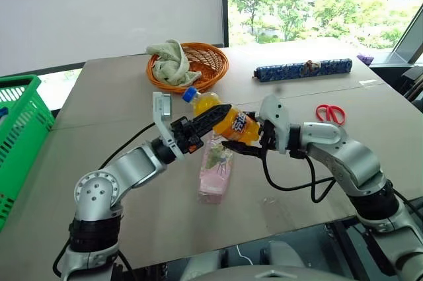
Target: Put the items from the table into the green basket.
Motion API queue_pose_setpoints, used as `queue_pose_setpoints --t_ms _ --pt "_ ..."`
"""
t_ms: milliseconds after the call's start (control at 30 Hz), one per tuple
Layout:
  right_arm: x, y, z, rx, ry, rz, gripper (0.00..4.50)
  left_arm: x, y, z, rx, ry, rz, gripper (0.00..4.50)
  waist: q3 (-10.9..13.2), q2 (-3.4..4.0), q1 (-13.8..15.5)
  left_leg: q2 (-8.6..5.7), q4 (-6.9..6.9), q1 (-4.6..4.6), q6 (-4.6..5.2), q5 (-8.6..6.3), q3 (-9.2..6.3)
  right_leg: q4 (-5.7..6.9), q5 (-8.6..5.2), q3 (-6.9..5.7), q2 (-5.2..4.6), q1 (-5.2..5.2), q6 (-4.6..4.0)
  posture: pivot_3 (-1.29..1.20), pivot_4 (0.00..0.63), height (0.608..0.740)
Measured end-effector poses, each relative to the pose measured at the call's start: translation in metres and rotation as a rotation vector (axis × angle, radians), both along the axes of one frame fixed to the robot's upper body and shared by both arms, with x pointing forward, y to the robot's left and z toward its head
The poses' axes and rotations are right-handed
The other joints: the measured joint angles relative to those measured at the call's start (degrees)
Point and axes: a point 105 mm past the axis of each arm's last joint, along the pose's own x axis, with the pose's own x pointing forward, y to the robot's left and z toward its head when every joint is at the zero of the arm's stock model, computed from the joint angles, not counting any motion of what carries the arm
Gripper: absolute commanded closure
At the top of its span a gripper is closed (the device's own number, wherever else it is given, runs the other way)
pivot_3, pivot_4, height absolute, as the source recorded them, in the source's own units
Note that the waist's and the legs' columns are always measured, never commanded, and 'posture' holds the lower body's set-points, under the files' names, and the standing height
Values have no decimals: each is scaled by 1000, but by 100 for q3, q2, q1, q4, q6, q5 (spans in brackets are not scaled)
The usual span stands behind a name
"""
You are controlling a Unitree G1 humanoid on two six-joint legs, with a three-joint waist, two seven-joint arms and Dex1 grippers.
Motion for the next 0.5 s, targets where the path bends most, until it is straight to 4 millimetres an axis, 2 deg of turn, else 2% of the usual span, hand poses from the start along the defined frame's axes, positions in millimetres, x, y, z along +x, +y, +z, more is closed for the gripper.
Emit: queue_pose_setpoints --t_ms 133,167,267,333,433,500 --pt "1 4 3 6 -22 24 1223 2 4 -2 17 6 27 1538 0 0 -16 4 -15 0 -8 4 -6 -1 -1 0 7 -5 -2 1 0 740" --pt "2 4 2 8 -14 27 1223 2 5 -4 20 9 32 1670 0 0 -15 4 -15 0 -8 5 -5 -1 -1 1 7 -6 -2 1 0 740" --pt "1 8 -1 14 5 37 1223 1 7 -7 30 8 50 1672 0 0 7 3 -15 0 -8 5 -5 -2 -1 0 6 -5 -2 13 0 740" --pt "3 9 -2 21 16 39 178 1 9 -7 39 -3 72 1672 -1 0 23 3 -14 0 -8 5 -5 -1 -1 0 5 -4 -2 37 0 740" --pt "2 10 7 47 -2 67 84 3 19 -2 50 -31 149 1672 -1 0 36 3 -14 1 -9 5 -6 0 -1 -1 6 -5 -2 37 0 740" --pt "7 5 17 55 -47 64 84 11 48 10 60 -79 324 1672 0 0 49 3 -15 1 -12 7 -7 1 -1 -1 7 -6 -2 79 0 740"
